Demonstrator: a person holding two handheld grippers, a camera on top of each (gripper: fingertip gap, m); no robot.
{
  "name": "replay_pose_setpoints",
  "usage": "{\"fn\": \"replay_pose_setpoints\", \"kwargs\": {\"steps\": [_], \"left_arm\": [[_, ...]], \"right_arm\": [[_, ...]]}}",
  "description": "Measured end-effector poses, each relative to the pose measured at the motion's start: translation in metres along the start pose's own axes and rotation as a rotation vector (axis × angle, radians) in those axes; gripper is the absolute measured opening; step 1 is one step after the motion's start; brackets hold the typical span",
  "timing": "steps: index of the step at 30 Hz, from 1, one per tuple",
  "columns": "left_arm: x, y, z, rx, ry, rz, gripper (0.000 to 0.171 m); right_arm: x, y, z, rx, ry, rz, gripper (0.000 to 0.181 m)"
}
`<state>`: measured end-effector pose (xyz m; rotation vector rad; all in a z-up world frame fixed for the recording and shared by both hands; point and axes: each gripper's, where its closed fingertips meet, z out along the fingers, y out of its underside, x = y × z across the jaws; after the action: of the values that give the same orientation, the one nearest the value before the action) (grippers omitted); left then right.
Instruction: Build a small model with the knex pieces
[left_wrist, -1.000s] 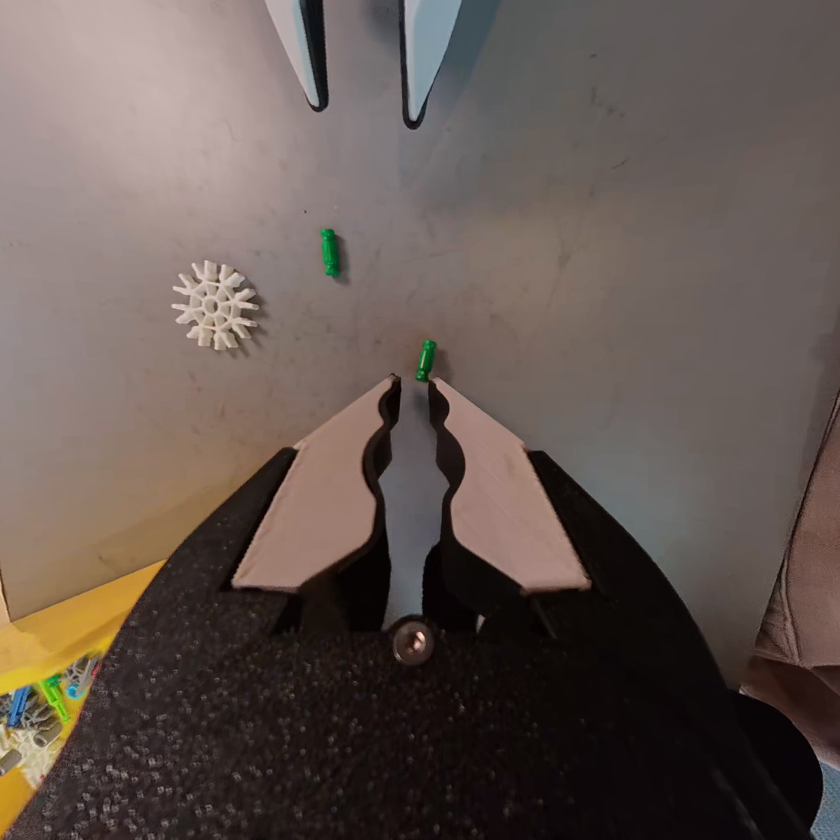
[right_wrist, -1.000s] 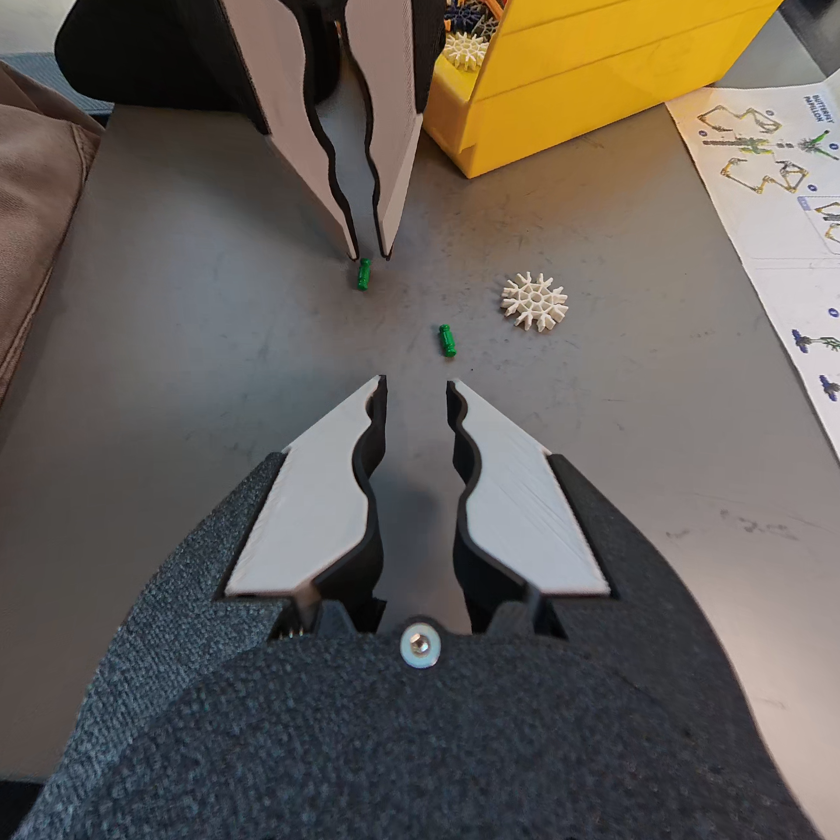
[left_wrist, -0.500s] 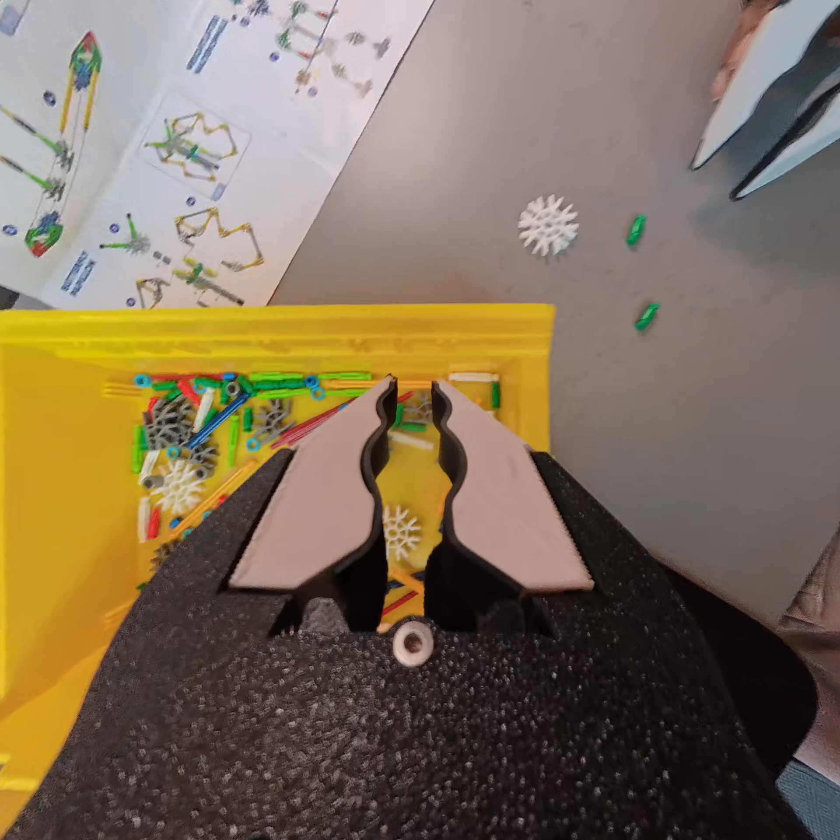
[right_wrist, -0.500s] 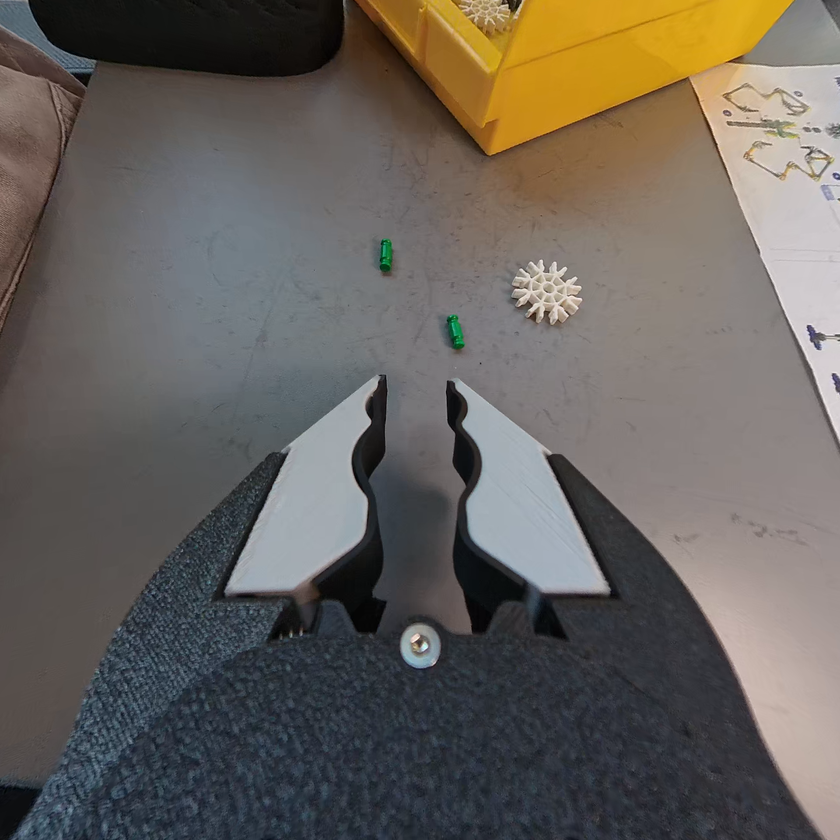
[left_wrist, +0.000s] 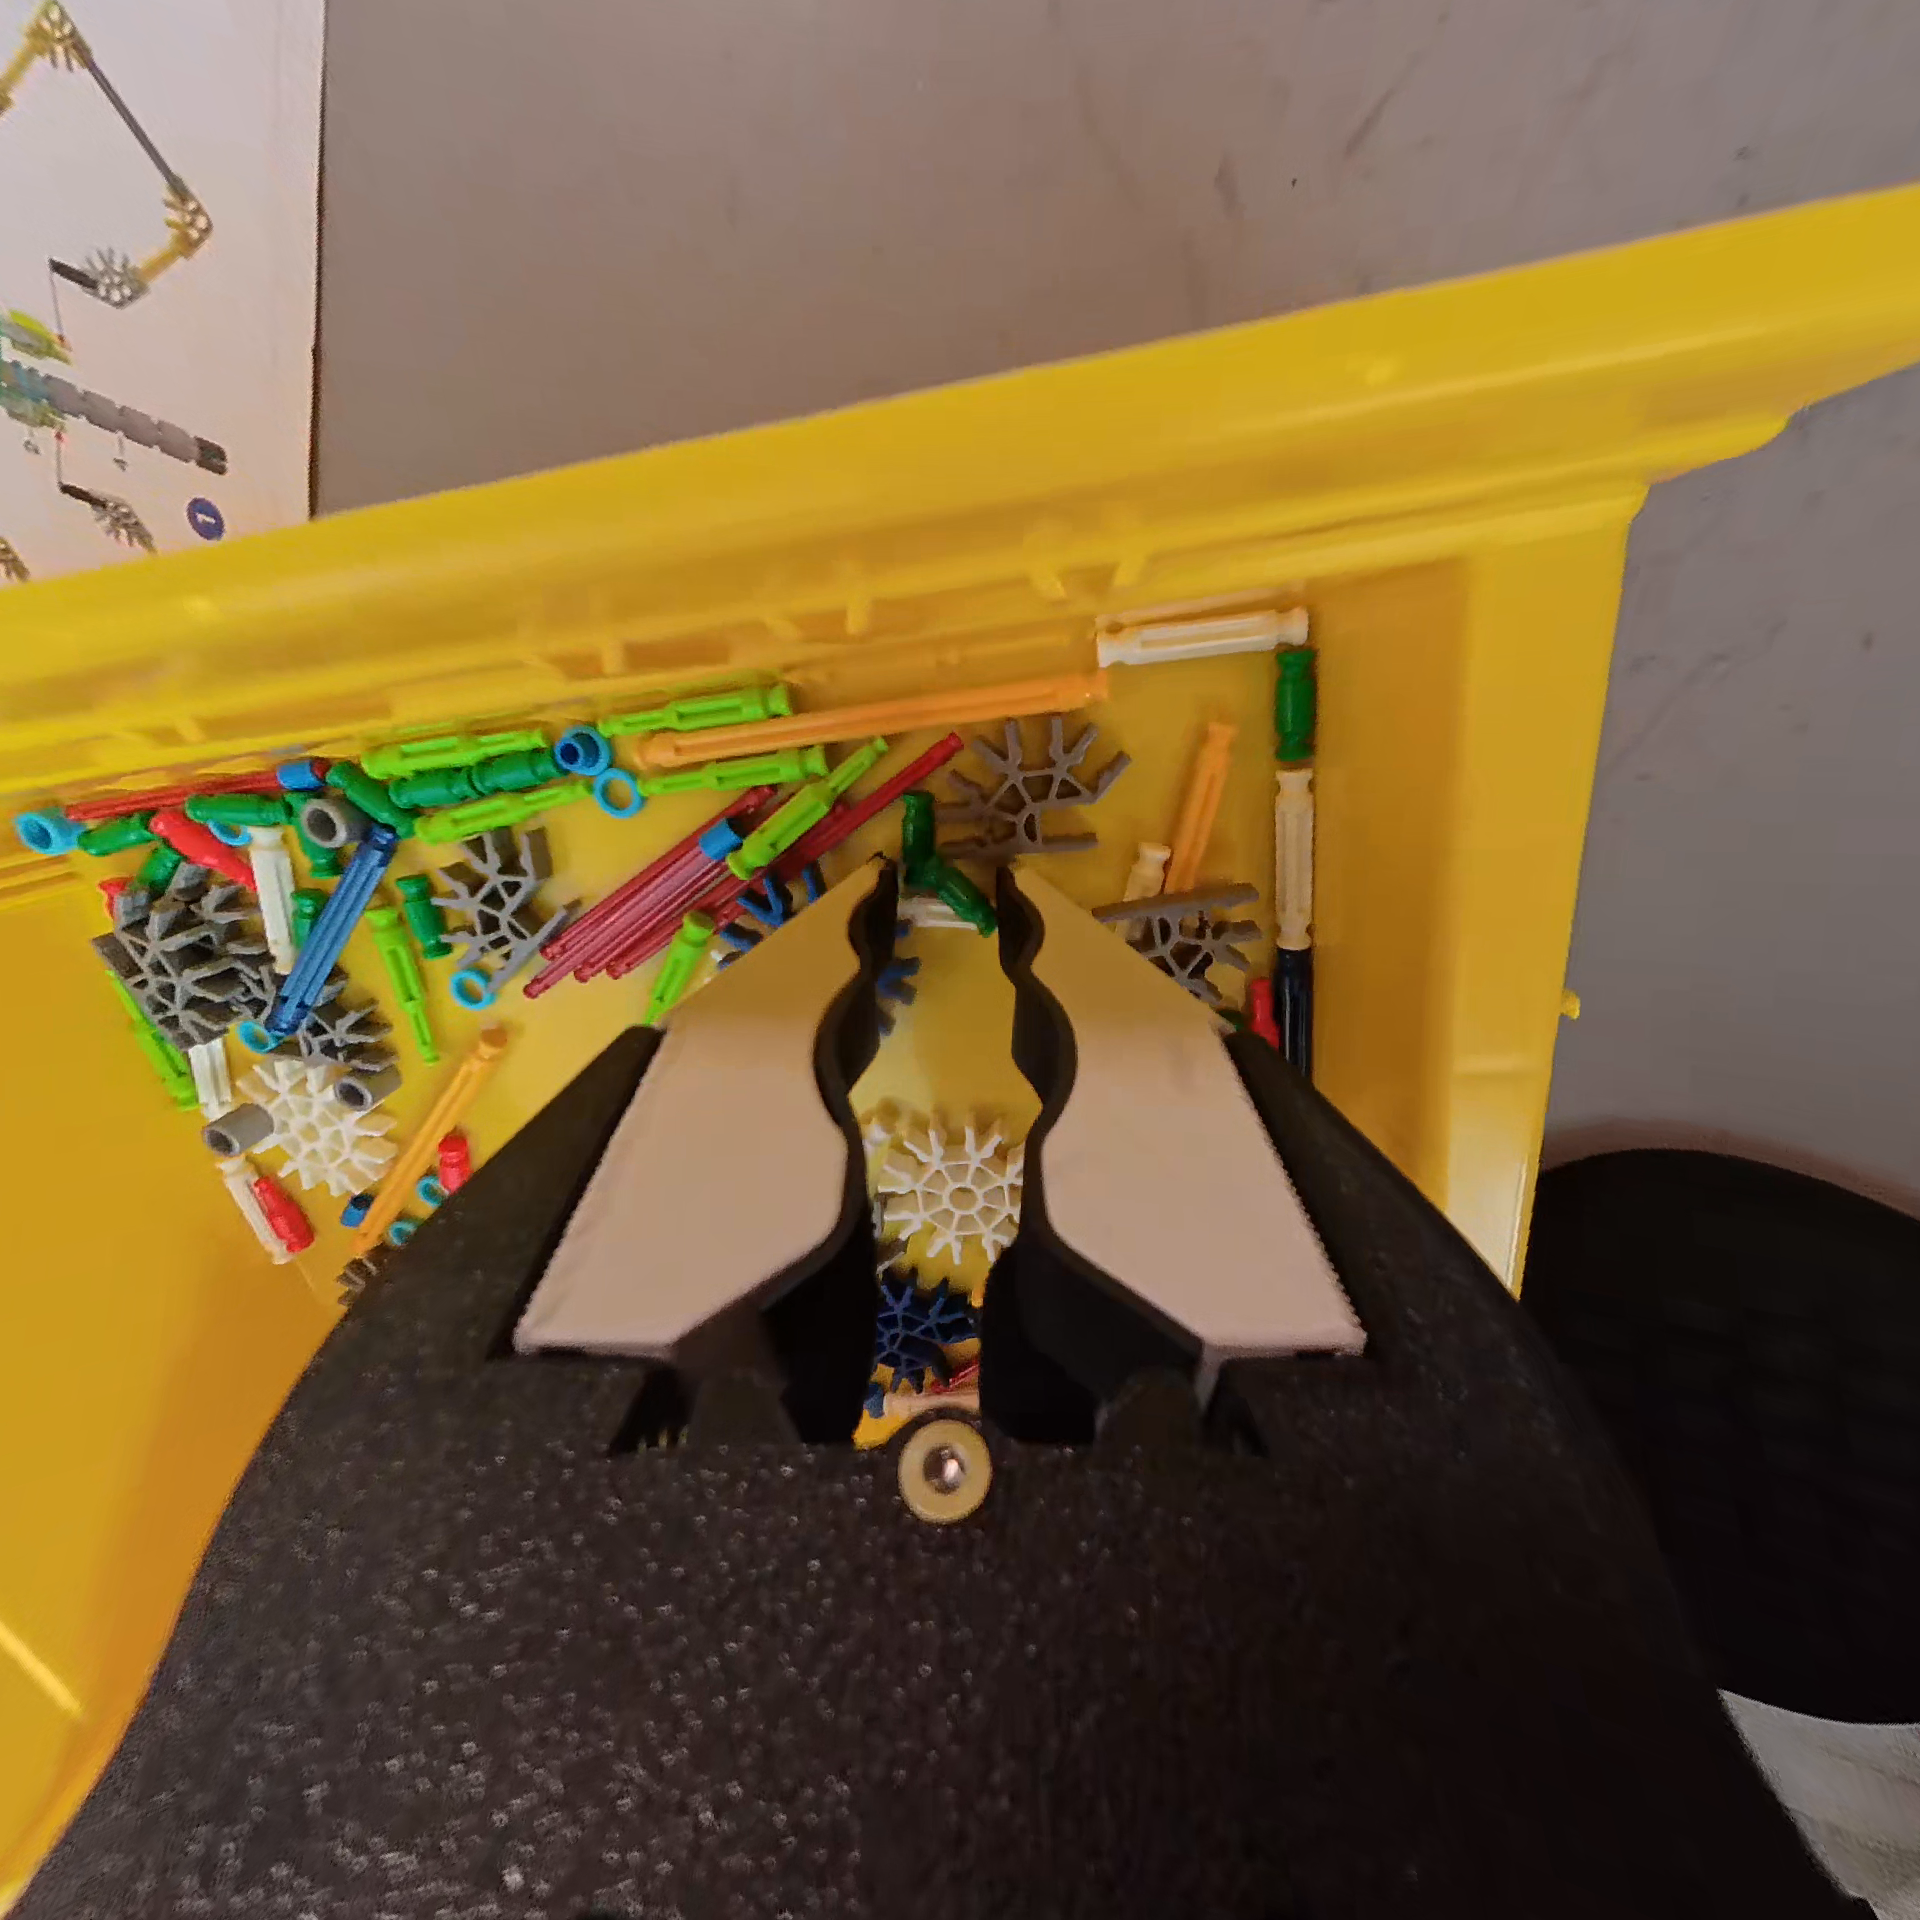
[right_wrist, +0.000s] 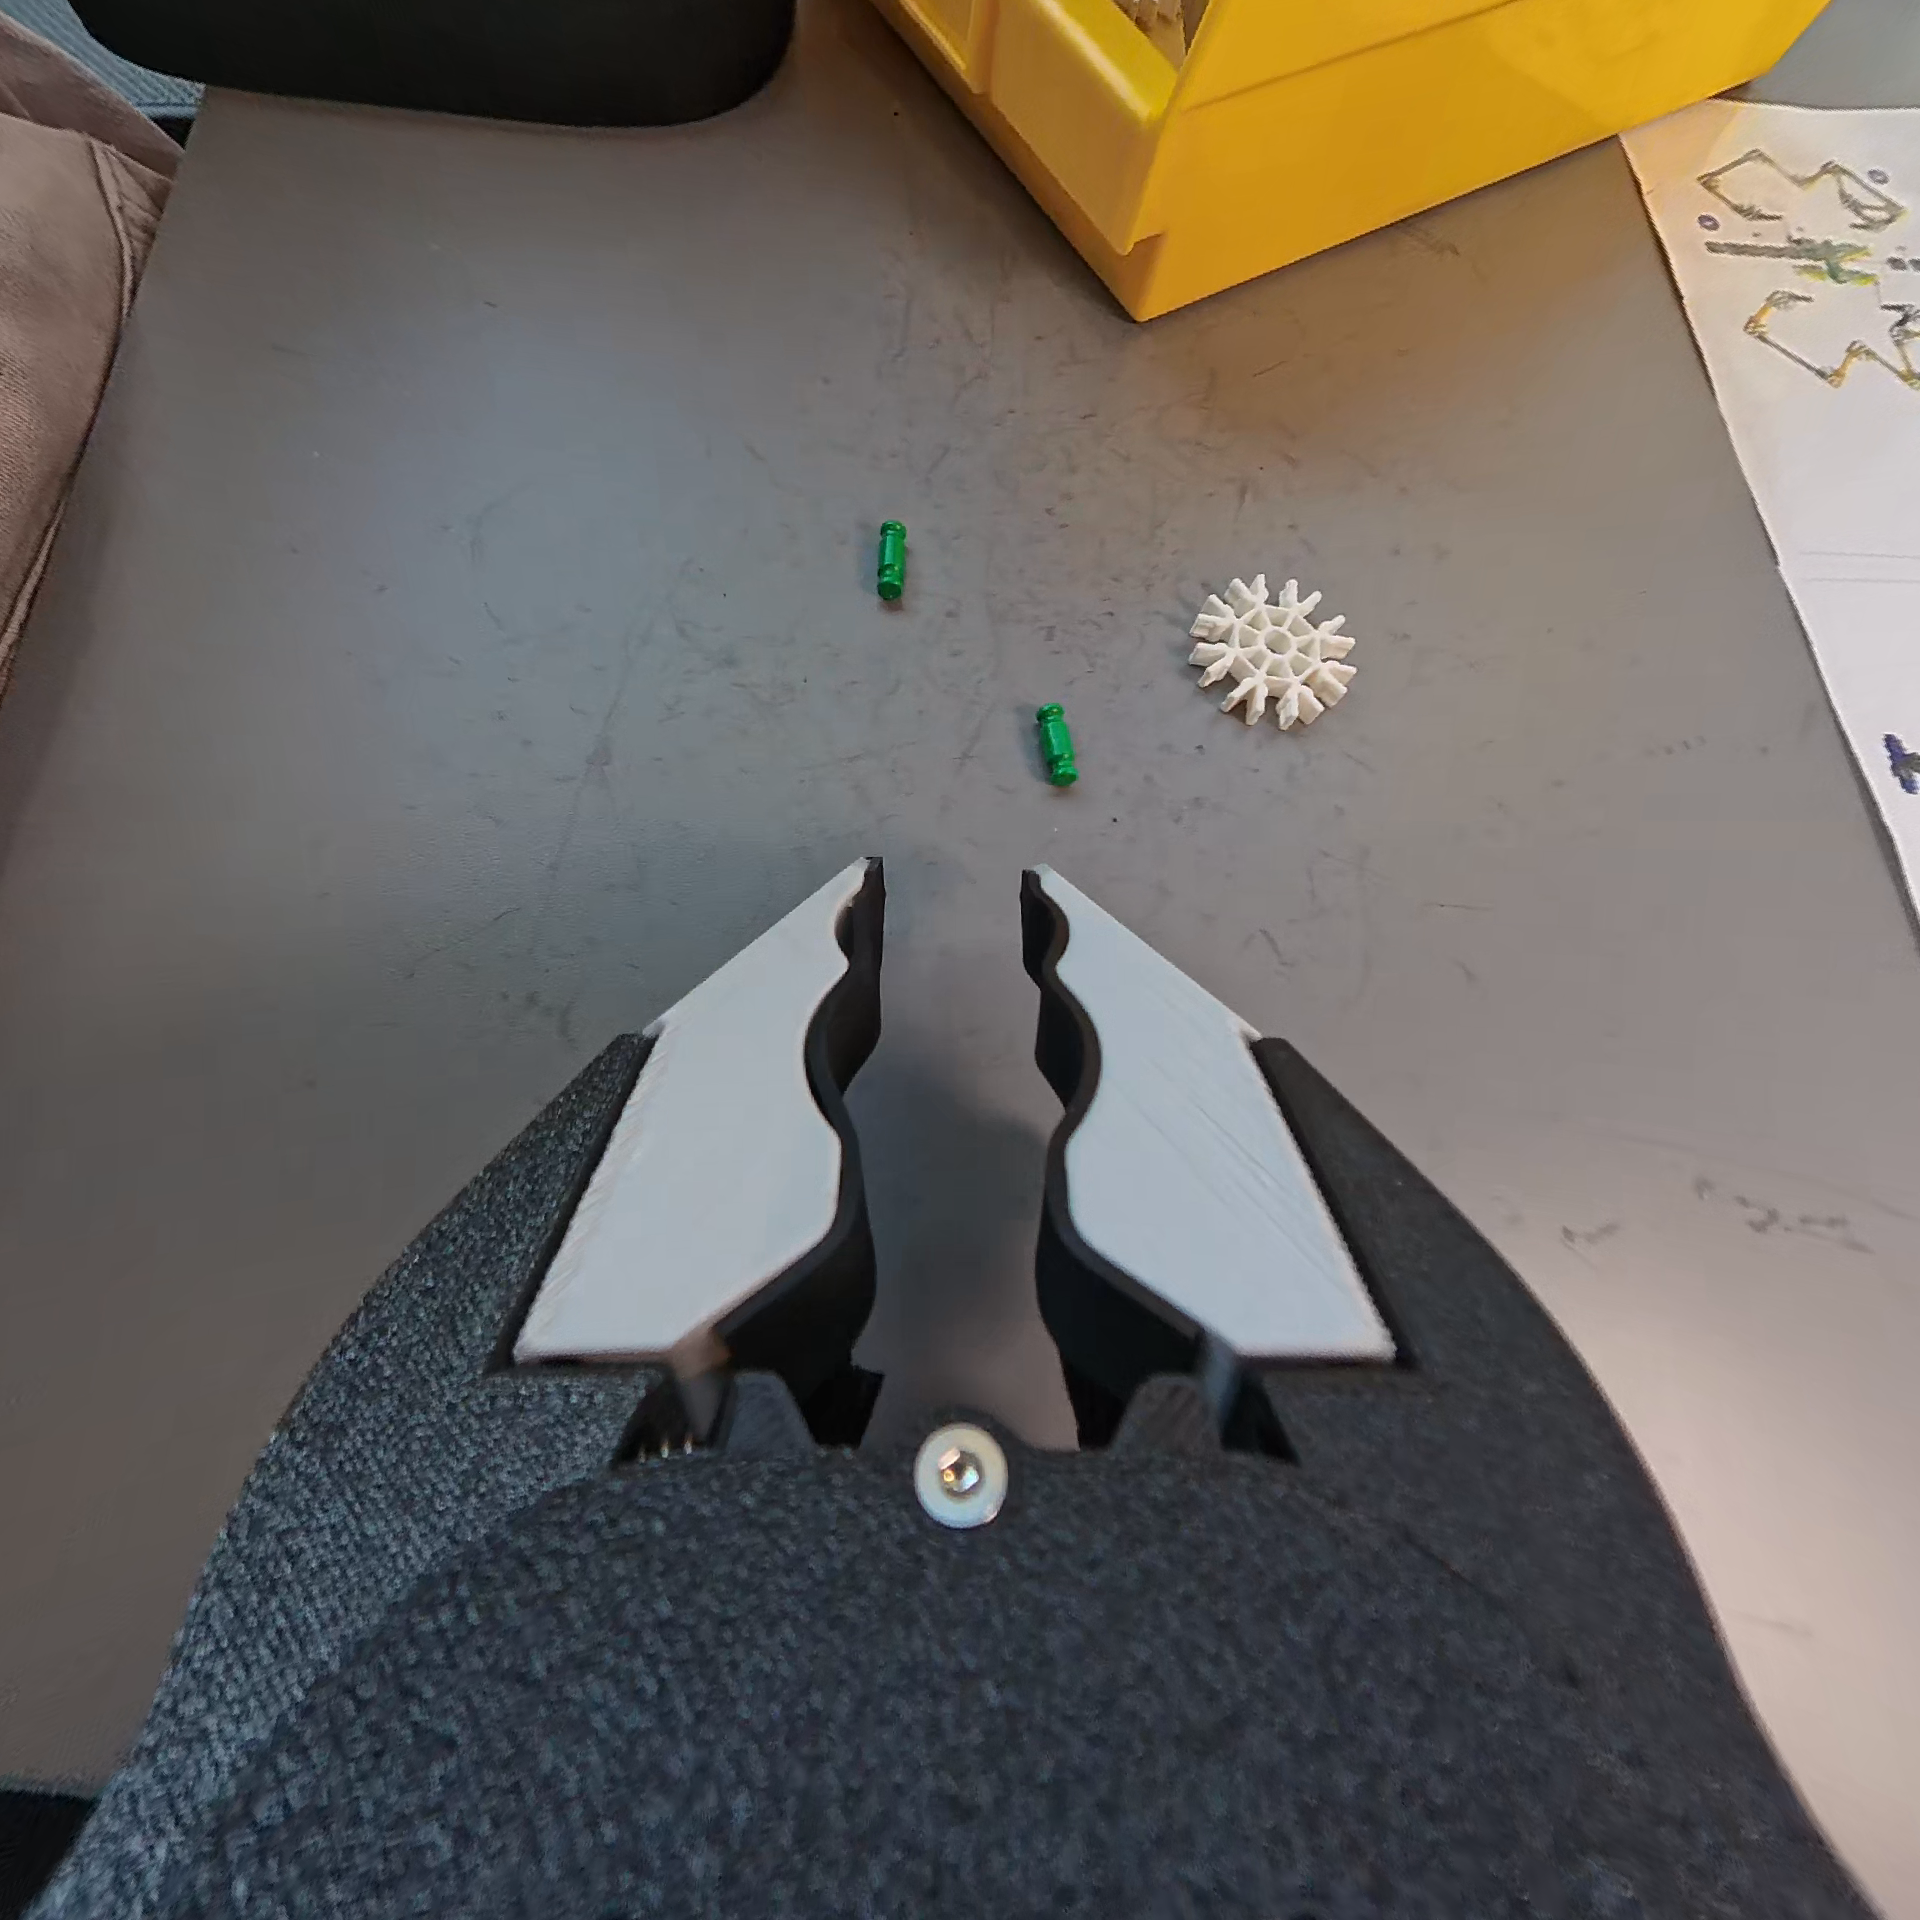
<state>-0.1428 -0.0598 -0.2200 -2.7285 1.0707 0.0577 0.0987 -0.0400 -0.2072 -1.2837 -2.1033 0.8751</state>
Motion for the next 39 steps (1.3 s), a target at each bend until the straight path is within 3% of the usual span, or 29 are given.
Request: {"fn": "replay_pose_setpoints", "kwargs": {"steps": [2,5,14,18,22,25,28,32,39], "left_arm": [[0.0,0.0,0.0,-0.001,0.0,0.01,0.02],[0.007,-0.001,0.001,0.001,0.041,0.024,0.006],[0.009,-0.001,-0.002,0.053,0.021,0.038,0.006],[0.008,-0.009,-0.022,0.13,-0.012,0.035,0.006],[0.034,-0.044,-0.066,0.34,-0.02,0.104,0.006],[0.072,-0.078,-0.093,0.486,-0.086,0.235,0.006],[0.106,-0.109,-0.104,0.588,-0.204,0.35,0.006],[0.127,-0.133,-0.105,0.62,-0.349,0.464,0.006],[0.124,-0.143,-0.1,0.568,-0.536,0.545,0.006]], "right_arm": [[-0.001,0.001,0.0,-0.007,-0.003,-0.003,0.025],[-0.002,0.003,0.002,-0.017,-0.005,-0.006,0.025],[-0.003,0.004,0.002,-0.028,-0.003,-0.015,0.025],[-0.001,0.002,0.002,-0.019,0.008,-0.014,0.025],[0.006,-0.043,-0.011,0.214,0.08,-0.018,0.025],[0.005,-0.084,-0.024,0.407,0.103,0.032,0.027],[0.006,-0.107,-0.027,0.513,0.123,0.137,0.027],[0.0,-0.125,-0.025,0.643,0.034,0.32,0.025],[0.003,-0.122,-0.018,0.668,-0.022,0.468,0.013]]}}
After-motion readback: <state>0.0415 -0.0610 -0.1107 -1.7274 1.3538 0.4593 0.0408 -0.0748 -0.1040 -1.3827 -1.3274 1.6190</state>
